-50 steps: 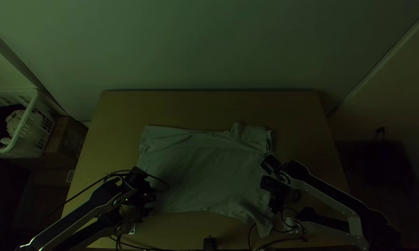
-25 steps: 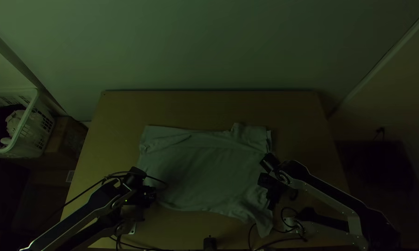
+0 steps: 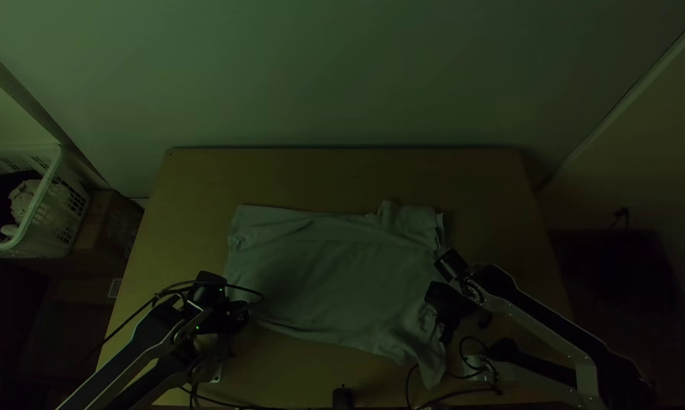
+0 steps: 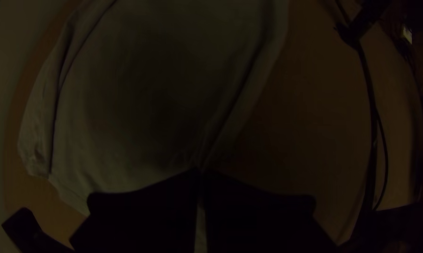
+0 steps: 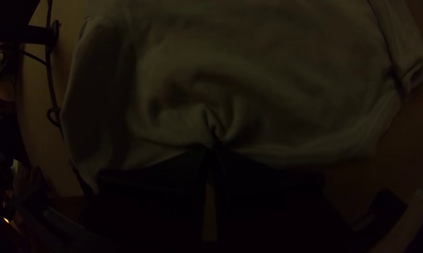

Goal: Fold the t-shirt

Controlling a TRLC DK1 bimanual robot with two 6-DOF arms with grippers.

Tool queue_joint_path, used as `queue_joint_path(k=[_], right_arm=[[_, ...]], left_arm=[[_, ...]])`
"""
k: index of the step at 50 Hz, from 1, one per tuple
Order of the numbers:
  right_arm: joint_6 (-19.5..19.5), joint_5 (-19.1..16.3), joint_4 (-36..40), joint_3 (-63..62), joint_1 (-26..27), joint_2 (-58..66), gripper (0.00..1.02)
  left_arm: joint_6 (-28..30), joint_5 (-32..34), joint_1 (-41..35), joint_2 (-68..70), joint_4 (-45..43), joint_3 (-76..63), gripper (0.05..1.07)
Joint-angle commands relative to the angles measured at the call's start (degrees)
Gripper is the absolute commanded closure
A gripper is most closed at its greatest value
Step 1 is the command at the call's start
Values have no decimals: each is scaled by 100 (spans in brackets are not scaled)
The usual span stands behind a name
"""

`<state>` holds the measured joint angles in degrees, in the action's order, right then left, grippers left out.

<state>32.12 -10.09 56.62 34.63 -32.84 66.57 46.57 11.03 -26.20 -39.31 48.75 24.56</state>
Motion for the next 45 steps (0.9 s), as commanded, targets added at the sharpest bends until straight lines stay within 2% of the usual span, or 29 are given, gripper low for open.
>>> queue_joint_path(k=[1,9,19,32,45], right_arm=[[365,-195,244,8,305,-179,100],[655,-591,596,360,797,-197,100],[822,-775,701,756,1166,-65,100],[1007,-881,763,1336,1491,436,100],[1235,-960,807,2083,1904,1183,100]], left_arm=[[265,216,405,-15,152,199,105],[459,348,827,-103,161,374,105],[467,418,1020,-288,161,638,105],[801,681,1512,-833,3,1034,105],[1329,1200,2461,-1870,-252,1851,105]])
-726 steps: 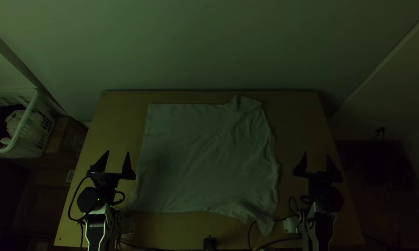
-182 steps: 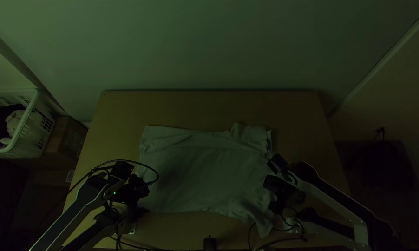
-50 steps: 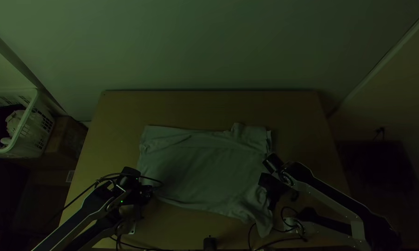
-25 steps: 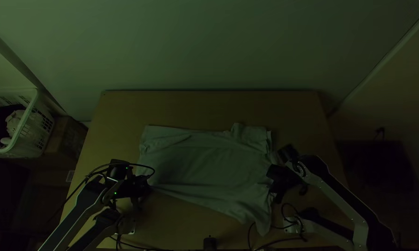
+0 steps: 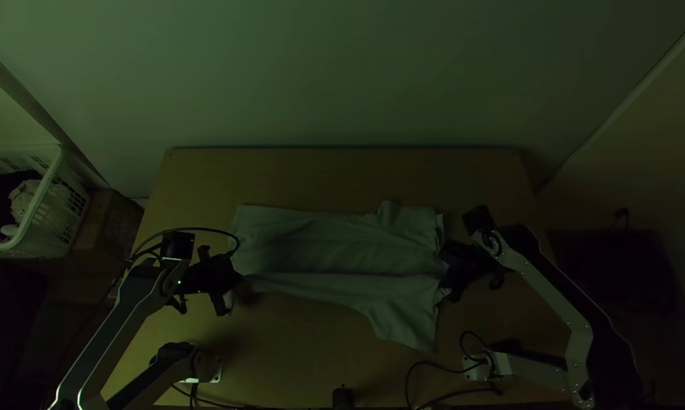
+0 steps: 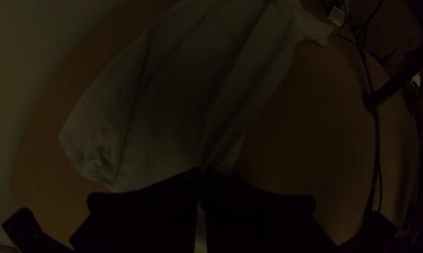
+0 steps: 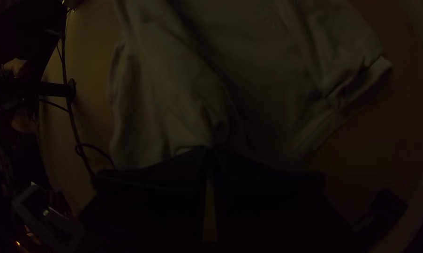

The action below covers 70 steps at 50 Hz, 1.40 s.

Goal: Fold the t-shirt

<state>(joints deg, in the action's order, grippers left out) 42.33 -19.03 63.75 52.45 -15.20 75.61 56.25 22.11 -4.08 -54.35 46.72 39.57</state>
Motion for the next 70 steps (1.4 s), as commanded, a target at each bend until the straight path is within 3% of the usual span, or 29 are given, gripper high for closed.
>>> queue_joint_path(k=[1,14,39,70], right_arm=[[215,-75,103,372,175,322,100],[276,-163,261,1268,351,1052,100],[329,-356,428,2639,835,2300,100],[267,-479,305,3799,1186,3776,100]], left_arm=[[413,92,285,-428,-49,393,105],[774,233,531,-1113,-321,789,105],[774,241,592,-2845,-814,1993,105],[774,206,671,-3855,-1552,2186,105]])
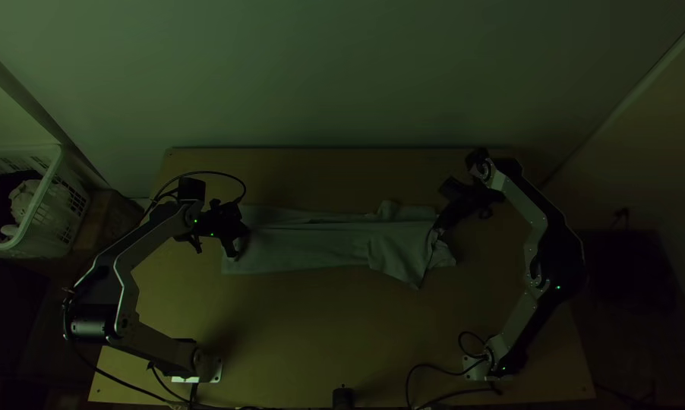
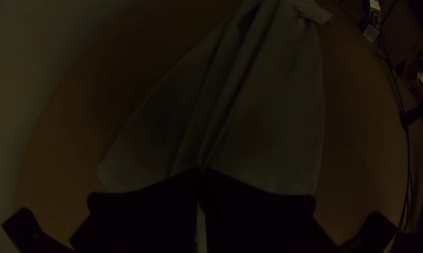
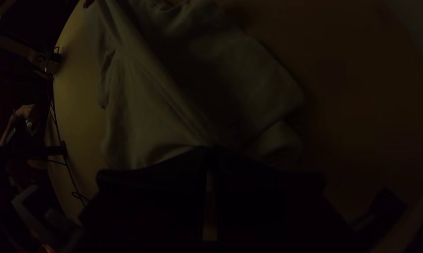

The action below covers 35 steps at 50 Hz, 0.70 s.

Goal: Fold the t-shirt

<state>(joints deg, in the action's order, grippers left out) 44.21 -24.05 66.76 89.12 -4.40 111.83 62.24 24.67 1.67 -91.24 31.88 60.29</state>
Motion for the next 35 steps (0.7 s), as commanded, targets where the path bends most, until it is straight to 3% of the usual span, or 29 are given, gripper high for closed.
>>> queue_joint_path(k=[1,6,8,12,18,20,29,31,35], right_arm=[[79,24,-5,149,115,172,100],[79,15,-14,272,159,322,100],[79,15,-23,316,177,366,99],[-17,15,-23,369,221,418,91],[-70,6,-23,352,273,436,85],[-79,15,-23,334,309,445,77],[-193,15,-5,246,379,506,12],[-202,15,3,246,388,515,6],[-219,15,3,255,396,515,4]], left_arm=[[157,-50,96,-183,-94,114,105],[122,-41,114,-236,-156,132,104],[104,-50,114,-254,-156,123,98],[96,-58,123,-271,-156,123,61],[34,-85,272,-315,-164,229,25],[8,-94,343,-359,-164,281,13],[-151,-85,536,-368,-120,466,10],[-151,-85,545,-342,-120,475,10],[-151,-85,615,-306,-112,571,10]])
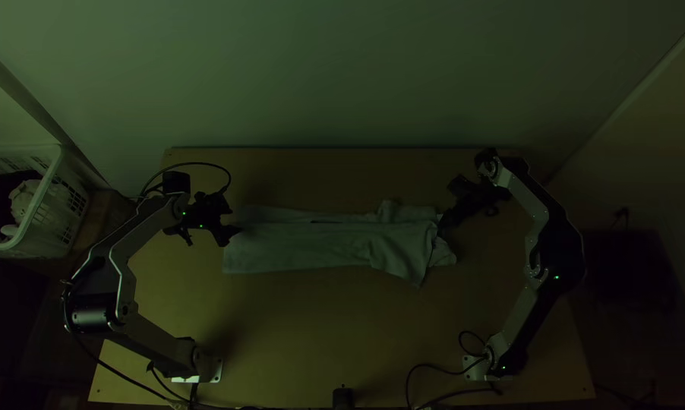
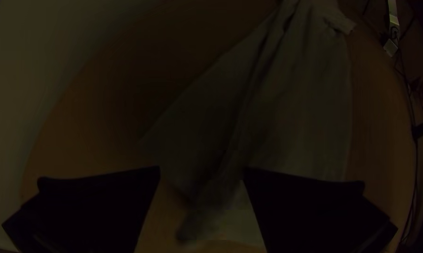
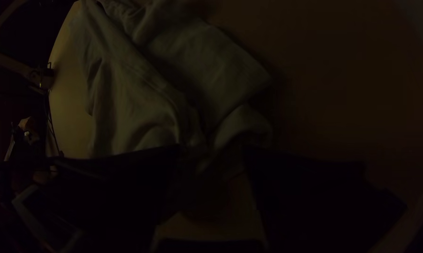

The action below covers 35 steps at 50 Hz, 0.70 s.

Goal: Fold the t-shirt

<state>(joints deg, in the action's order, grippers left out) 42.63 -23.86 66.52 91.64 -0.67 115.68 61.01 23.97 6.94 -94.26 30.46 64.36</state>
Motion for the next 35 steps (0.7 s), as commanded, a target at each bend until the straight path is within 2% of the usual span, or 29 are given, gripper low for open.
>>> queue_joint_path(k=[1,16,20,23,35], right_arm=[[-71,-5,28,3,32,130,4],[-71,-5,45,91,462,-300,4],[-71,-5,54,21,585,-476,4],[-71,-31,71,-49,647,-617,4],[-71,-506,546,-243,787,-1135,4]], left_arm=[[-28,-15,115,4,30,209,10],[-221,143,598,48,329,604,10],[-635,196,730,48,567,780,10],[-872,477,844,-5,1006,921,10],[-1786,1295,1064,-277,2140,1184,10]])
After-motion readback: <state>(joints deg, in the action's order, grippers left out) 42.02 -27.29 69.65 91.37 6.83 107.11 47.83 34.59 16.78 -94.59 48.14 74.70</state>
